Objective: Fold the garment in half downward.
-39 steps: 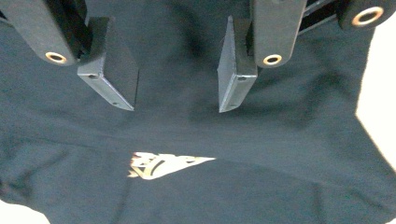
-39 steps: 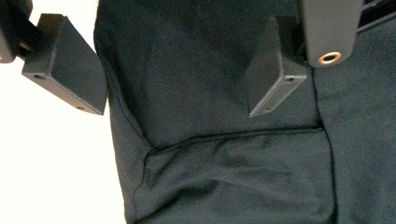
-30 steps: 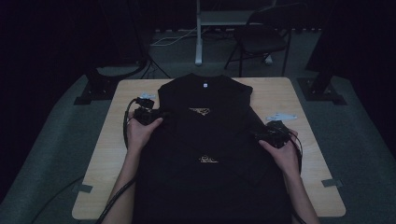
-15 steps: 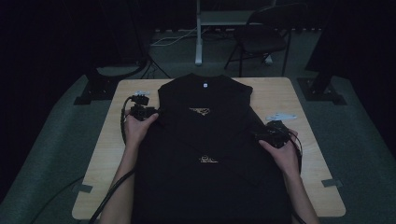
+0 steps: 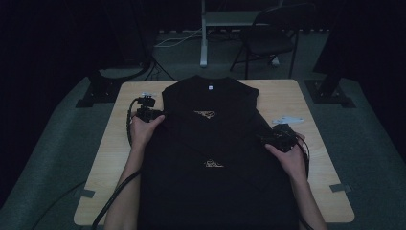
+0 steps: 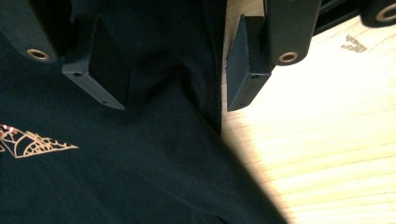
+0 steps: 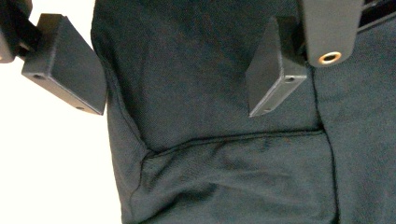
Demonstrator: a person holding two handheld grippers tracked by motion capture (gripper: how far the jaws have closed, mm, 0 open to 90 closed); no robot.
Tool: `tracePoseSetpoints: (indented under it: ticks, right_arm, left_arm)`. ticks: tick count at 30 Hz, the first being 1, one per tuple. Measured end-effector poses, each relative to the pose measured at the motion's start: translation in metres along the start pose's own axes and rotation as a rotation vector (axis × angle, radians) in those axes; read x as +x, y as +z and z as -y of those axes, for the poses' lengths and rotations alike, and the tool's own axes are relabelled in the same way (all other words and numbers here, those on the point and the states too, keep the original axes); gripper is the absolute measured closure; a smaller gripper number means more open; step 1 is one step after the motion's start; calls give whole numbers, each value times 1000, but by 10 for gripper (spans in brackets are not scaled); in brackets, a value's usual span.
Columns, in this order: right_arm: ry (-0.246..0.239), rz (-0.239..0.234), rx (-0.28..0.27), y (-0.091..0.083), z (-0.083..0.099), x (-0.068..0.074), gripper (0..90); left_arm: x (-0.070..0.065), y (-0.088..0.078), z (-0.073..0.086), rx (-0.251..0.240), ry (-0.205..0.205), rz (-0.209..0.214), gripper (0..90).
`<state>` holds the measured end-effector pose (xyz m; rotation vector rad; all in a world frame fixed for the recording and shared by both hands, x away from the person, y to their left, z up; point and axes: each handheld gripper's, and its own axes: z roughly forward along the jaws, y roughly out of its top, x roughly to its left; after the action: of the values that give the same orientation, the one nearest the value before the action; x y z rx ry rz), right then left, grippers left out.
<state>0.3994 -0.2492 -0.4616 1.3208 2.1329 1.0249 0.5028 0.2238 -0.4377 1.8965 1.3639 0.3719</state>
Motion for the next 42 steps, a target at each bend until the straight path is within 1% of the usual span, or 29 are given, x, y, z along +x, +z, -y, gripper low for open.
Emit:
tracePoseSetpoints:
  ticks: [5,7,10,11,15,18,21,24,26,28,30,32,33,34,35,37,39,40,41,42]
  right_arm:
    - [0,-1,1,0,0,0,214]
    - [0,0,2,0,0,0,214]
    - [0,0,2,0,0,0,214]
    - [0,0,3,0,0,1,213]
    - [-1,1,4,0,0,1,213]
    - [-4,2,5,0,0,1,211]
    - [-7,3,6,0,0,1,208]
    - [-14,9,10,0,0,2,208]
    - [-18,10,11,1,0,3,207]
    - [-17,10,11,1,0,3,207]
    - [-17,10,11,1,0,3,207]
    - [-18,11,11,1,0,3,207]
    - [-17,11,11,1,0,3,207]
    - [-16,11,11,0,0,3,207]
    - [-17,10,11,0,0,3,206]
    - [-17,10,11,0,0,3,206]
    - [-15,8,11,0,1,4,206]
    - [-13,8,11,0,1,4,206]
    - [-13,7,11,0,1,4,206]
    - [-12,7,12,-1,1,4,206]
  left_arm:
    - [1,4,-2,9,-5,-3,404]
    - [2,6,-3,9,-16,-1,400]
    - [3,8,-3,14,-21,-2,400]
    - [4,9,-4,13,-18,-1,399]
    - [5,11,-5,11,-23,4,377]
    - [7,11,-7,8,-29,1,370]
    - [7,14,-7,-10,-29,-6,351]
    - [6,17,-6,-43,-21,-16,339]
    - [5,20,-6,-60,-24,-18,337]
    - [2,24,-6,-77,-6,-21,337]
    - [-2,29,-5,-101,40,-41,337]
    - [-7,31,-7,-91,75,-69,339]
    - [-9,33,-8,-89,84,-79,343]
    - [-10,33,-8,-86,96,-93,358]
    - [-11,34,-8,-86,97,-105,380]
    - [-11,33,-9,-86,91,-117,433]
    - [-10,32,-10,-81,64,-124,508]
    - [-9,31,-12,-70,51,-128,573]
    - [-8,31,-12,-66,35,-125,625]
    - [-8,31,-13,-60,17,-117,656]
